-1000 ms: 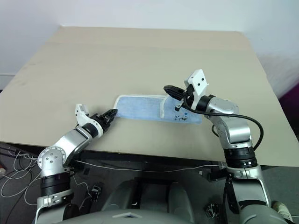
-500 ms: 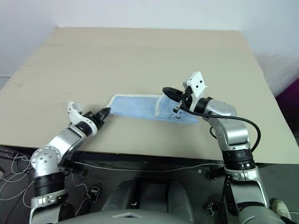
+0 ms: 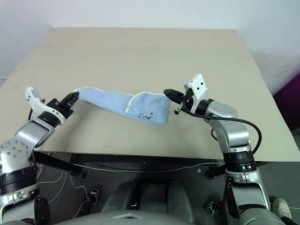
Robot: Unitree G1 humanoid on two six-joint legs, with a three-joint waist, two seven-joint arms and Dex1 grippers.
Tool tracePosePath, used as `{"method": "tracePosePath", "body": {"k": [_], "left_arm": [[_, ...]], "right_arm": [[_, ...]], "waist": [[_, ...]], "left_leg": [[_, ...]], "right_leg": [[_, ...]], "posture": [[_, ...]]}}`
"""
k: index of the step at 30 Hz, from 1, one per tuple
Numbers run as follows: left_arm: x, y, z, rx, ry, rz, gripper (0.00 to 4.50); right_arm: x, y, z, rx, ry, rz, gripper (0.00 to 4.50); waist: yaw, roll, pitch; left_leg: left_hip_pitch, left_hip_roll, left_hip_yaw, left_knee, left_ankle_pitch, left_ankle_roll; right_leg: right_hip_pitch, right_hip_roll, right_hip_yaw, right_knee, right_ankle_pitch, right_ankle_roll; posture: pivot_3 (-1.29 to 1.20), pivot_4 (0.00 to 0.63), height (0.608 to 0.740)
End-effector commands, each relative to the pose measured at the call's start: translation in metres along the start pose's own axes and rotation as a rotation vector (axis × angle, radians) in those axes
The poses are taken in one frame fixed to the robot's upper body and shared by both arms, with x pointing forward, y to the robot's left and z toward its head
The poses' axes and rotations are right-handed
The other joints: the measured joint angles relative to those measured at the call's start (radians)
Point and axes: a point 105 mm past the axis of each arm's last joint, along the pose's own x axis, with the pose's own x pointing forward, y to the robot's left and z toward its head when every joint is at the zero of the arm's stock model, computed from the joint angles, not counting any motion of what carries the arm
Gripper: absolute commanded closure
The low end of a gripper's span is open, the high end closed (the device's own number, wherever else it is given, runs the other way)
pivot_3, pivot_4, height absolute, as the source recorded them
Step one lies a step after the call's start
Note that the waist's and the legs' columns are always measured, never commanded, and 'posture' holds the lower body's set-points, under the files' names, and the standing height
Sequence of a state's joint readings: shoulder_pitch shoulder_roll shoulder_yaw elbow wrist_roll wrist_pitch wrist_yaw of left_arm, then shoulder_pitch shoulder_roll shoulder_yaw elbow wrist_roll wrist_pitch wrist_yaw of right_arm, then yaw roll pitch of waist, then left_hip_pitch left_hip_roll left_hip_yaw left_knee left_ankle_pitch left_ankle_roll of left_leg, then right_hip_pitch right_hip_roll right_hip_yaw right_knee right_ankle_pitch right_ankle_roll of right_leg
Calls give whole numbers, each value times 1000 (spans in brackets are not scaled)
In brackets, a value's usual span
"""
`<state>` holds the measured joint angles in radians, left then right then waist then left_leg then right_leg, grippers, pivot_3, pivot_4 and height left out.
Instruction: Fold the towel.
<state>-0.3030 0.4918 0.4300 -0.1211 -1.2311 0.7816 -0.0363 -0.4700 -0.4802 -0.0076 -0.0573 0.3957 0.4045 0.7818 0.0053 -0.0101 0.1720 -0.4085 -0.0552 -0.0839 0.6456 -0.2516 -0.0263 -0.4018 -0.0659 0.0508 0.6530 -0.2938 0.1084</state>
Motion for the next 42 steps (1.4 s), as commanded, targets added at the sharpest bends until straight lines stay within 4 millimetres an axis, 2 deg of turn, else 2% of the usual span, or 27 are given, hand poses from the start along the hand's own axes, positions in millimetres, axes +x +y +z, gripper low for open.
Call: {"method": "tracePosePath", "body": {"k": [1, 5, 17, 23, 27, 33, 36, 42], "left_arm": [[8, -48, -8, 171, 65, -201, 4487], [13, -85, -47, 377, 234, -388, 4487], [37, -152, -112, 683, 429, -666, 4487], [38, -164, -149, 766, 543, -744, 4487], [47, -157, -155, 800, 566, -711, 4487], [49, -154, -157, 798, 577, -707, 4487], [49, -156, -154, 747, 566, -716, 3764], [45, -163, -141, 595, 538, -742, 1755]], "right_arm": [[-3, -1, 11, -40, -39, -13, 4500], [-3, -4, 10, -41, -37, -24, 4500], [-14, -22, 7, -60, -19, -128, 4500], [-19, -29, 7, -67, -20, -173, 4500], [-22, -32, 7, -67, -23, -199, 4500], [-25, -33, 6, -65, -23, -217, 4500], [-26, -33, 6, -66, -22, -222, 4500], [-26, -35, 8, -68, -22, -228, 4500]], "waist": [[0, 0, 0], [-3, 0, 0], [-18, 0, 1], [-19, 0, 1], [-18, 0, 1], [-18, 0, 1], [-18, 0, 1], [-18, 0, 1]], "left_leg": [[0, 0, 0, 0, 0, 0], [0, 0, 1, -2, 0, 0], [-1, 0, 1, -2, 0, 0], [-1, 0, 1, -2, 0, 0], [-1, 0, 1, -2, 0, 0], [-1, 0, 1, -1, 0, 0], [-1, 0, 1, -1, 0, 0], [-1, 0, 1, -1, 0, 0]], "right_leg": [[0, 0, 0, 0, 0, 0], [-1, 0, 1, 0, 0, 0], [-1, 1, 1, -1, 0, 0], [-1, 1, 1, -1, 0, 0], [-1, 2, 1, 0, 0, 0], [-1, 1, 1, 0, 0, 0], [-1, 1, 1, 0, 0, 0], [-1, 1, 1, 0, 0, 0]], "posture": [[0, 150, 740], [0, 150, 740], [0, 150, 740], [0, 150, 740], [0, 150, 740], [0, 150, 740], [0, 150, 740], [0, 150, 740]]}}
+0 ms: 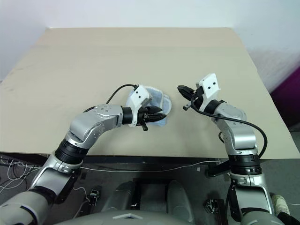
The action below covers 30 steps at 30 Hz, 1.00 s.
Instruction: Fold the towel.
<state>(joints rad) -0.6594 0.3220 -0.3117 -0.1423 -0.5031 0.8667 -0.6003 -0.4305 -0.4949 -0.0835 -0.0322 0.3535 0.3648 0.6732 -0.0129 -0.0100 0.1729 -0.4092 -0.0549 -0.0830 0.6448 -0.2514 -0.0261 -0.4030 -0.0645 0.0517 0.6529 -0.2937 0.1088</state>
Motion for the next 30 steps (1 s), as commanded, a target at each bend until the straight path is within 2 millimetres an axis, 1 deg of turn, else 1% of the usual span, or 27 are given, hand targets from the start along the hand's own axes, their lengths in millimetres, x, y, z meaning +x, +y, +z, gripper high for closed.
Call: {"method": "tracePosePath", "body": {"k": [1, 2, 5, 6, 9, 12, 13, 14, 17, 18, 20, 22, 26, 28, 30], "left_arm": [[-13, -2, 18, -70, -103, -28, 1420], [-16, 0, 21, -100, -126, -25, 1101], [-24, 5, 28, -162, -178, -14, 1101], [-29, 7, 34, -174, -208, -6, 1101], [-47, 23, 47, -183, -290, 75, 1101], [-60, 51, 45, -143, -294, 236, 1740], [-62, 58, 42, -125, -281, 274, 2002], [-64, 64, 39, -111, -274, 299, 2380], [-63, 71, 31, -74, -248, 313, 3411], [-62, 72, 28, -61, -237, 301, 3804], [-59, 72, 21, -22, -198, 280, 4456], [-56, 72, 9, 19, -139, 261, 4482], [-51, 72, -6, 46, -90, 217, 4482], [-49, 74, -21, 63, -36, 216, 4482], [-48, 78, -41, 94, 39, 231, 4482]], "right_arm": [[-4, -5, 14, -43, -39, -19, 4500], [-3, -5, 15, -43, -39, -19, 4500], [-3, -5, 15, -45, -40, -18, 4500], [-3, -5, 16, -44, -42, -18, 4500], [0, -3, 21, -39, -60, -5, 4500], [4, 4, 30, -25, -89, 25, 4500], [6, 9, 33, -23, -99, 42, 4500], [8, 13, 37, -20, -108, 57, 4500], [18, 31, 45, 1, -132, 107, 4500], [23, 39, 46, 7, -135, 134, 4500], [31, 51, 44, 7, -127, 169, 4500], [42, 60, 37, 24, -103, 190, 4500], [57, 70, 10, 76, -30, 212, 4500], [61, 74, -9, 116, 24, 222, 4500], [61, 77, -36, 124, 113, 217, 4500]], "waist": [[0, 0, 0], [-1, 0, 0], [0, 0, 0], [0, 0, 0], [0, 0, 0], [-1, 0, 0], [-1, 0, 0], [-1, 0, 0], [1, 0, 0], [1, 0, 0], [0, 0, 0], [-1, 0, 0], [1, 0, 0], [0, 0, 0], [-1, 0, 0]], "left_leg": [[0, 0, 0, 0, 0, 0], [0, 0, 0, 0, 0, 0], [0, 0, 0, 1, 0, 0], [0, 0, 0, 1, 0, 0], [0, 0, 0, 1, 0, 0], [0, 0, 0, 1, 0, 0], [0, 0, 0, 1, 0, 0], [0, 0, 0, 1, 0, 0], [0, 0, 0, 1, 0, 0], [0, 0, 0, 1, 0, 0], [0, 0, 0, 1, 0, 0], [0, 0, 0, 1, 0, 0], [0, 0, 0, 1, 0, 0], [0, 0, 0, 1, 0, 0], [0, 0, 0, 0, 0, 0]], "right_leg": [[0, 0, 0, 0, 0, 0], [0, 0, 0, 0, 0, 0], [0, 0, 0, 0, 0, 0], [0, 0, 0, 1, 0, 0], [0, 0, 0, 1, 0, 0], [0, 0, 0, 1, 0, 0], [0, 0, 0, 1, 0, 0], [0, 0, 0, 1, 0, 0], [0, 0, 0, 1, 0, 0], [0, 0, 0, 1, 0, 0], [0, 0, 0, 1, 0, 0], [0, 0, 0, 1, 0, 0], [-1, 0, 0, 1, 0, 0], [-1, 0, 0, 1, 0, 0], [-1, 0, 0, 1, 0, 0]], "posture": [[0, 150, 740], [0, 150, 740], [0, 150, 740], [0, 150, 740], [0, 150, 740], [0, 150, 740], [0, 150, 740], [0, 150, 740], [0, 150, 740], [0, 150, 740], [0, 150, 740], [0, 150, 740], [0, 150, 740], [0, 150, 740], [0, 150, 740]]}}
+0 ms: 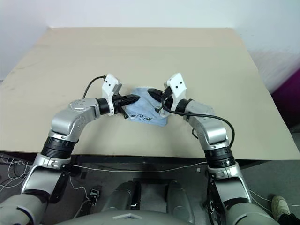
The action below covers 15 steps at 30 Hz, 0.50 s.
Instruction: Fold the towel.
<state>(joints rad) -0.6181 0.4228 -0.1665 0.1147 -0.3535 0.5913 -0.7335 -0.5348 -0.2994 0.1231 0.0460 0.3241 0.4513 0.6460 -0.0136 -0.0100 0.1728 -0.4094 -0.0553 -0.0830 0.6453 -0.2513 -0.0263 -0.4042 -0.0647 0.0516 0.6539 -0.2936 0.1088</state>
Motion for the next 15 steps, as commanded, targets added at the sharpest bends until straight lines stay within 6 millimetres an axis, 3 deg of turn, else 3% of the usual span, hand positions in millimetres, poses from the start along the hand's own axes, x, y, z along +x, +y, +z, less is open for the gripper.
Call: {"method": "tracePosePath", "body": {"k": [1, 4, 8, 10, 15], "left_arm": [[0, 3, -27, 98, 93, 12, 4482], [-1, 2, -47, 153, 151, 10, 4482], [-3, 3, -55, 136, 153, 18, 4482], [-3, 3, -53, 130, 133, 18, 4482], [-7, 3, -21, 76, -45, 17, 4482]], "right_arm": [[1, -2, -33, 5, 101, -12, 4500], [-4, -7, -58, 14, 172, -37, 4500], [-9, -8, -65, 17, 184, -37, 4500], [-11, -8, -64, 1, 180, -39, 4500], [-17, -9, -34, -17, 70, -40, 4500]], "waist": [[0, 0, 0], [0, 0, 0], [0, 0, -2], [0, 0, -2], [0, 0, -2]], "left_leg": [[0, 0, 0, 0, 0, 0], [0, 0, 0, 0, 0, 0], [2, 0, 0, 0, 0, 0], [1, 0, 0, 0, 0, 0], [1, 0, 0, 0, 0, 0]], "right_leg": [[0, 0, 0, 0, 0, 0], [0, 0, 0, 0, 0, 0], [2, 0, 0, 0, 0, 0], [2, 0, 0, 0, 0, 0], [1, 0, 0, 1, 0, 0]], "posture": [[0, 150, 740], [0, 150, 740], [0, 150, 740], [0, 150, 740], [0, 150, 740]]}}
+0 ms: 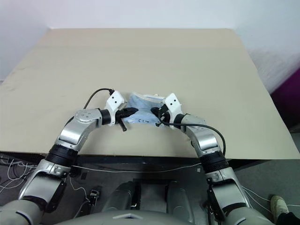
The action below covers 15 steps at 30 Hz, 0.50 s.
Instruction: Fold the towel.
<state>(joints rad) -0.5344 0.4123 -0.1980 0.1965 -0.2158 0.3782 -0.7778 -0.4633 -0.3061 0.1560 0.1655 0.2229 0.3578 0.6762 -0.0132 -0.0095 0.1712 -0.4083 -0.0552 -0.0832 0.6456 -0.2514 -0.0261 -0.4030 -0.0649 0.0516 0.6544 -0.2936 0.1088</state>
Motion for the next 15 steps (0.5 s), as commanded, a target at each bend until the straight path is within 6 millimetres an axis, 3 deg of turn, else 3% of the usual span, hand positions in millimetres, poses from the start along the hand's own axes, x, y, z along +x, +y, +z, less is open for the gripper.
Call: {"method": "tracePosePath", "body": {"k": [1, 4, 7, 11, 15], "left_arm": [[-10, 5, 23, -44, -130, 10, 4482], [-35, 15, 60, -86, -306, 29, 4495], [-51, 20, 71, -89, -355, 47, 4500], [-74, 39, 53, -41, -277, 144, 4500], [-83, 46, 35, -3, -201, 194, 4500]], "right_arm": [[-14, -7, 24, -8, -86, -22, 4500], [-41, -20, 51, 28, -164, -51, 4321], [-57, -26, 58, 92, -169, -67, 3632], [-77, -34, 44, 397, -113, -58, 2267], [-80, -38, 27, 698, -84, -44, 857]], "waist": [[0, 0, 0], [0, -1, 1], [0, -1, 1], [-4, 0, 1], [0, 0, 1]], "left_leg": [[0, 0, 0, 0, 0, 0], [-3, 0, 0, 1, 0, 0], [-4, 0, -1, 1, 0, 0], [-2, 1, 0, 0, 0, 0], [-2, 1, 0, 0, 0, 0]], "right_leg": [[0, 0, 0, 0, 0, 0], [-3, 0, 0, 1, 0, 0], [-3, -1, 0, 1, 0, 0], [-2, 0, 0, 1, 0, 0], [-2, -1, 1, 1, 0, 0]], "posture": [[0, 150, 740], [0, 150, 740], [0, 150, 740], [0, 150, 740], [0, 150, 740]]}}
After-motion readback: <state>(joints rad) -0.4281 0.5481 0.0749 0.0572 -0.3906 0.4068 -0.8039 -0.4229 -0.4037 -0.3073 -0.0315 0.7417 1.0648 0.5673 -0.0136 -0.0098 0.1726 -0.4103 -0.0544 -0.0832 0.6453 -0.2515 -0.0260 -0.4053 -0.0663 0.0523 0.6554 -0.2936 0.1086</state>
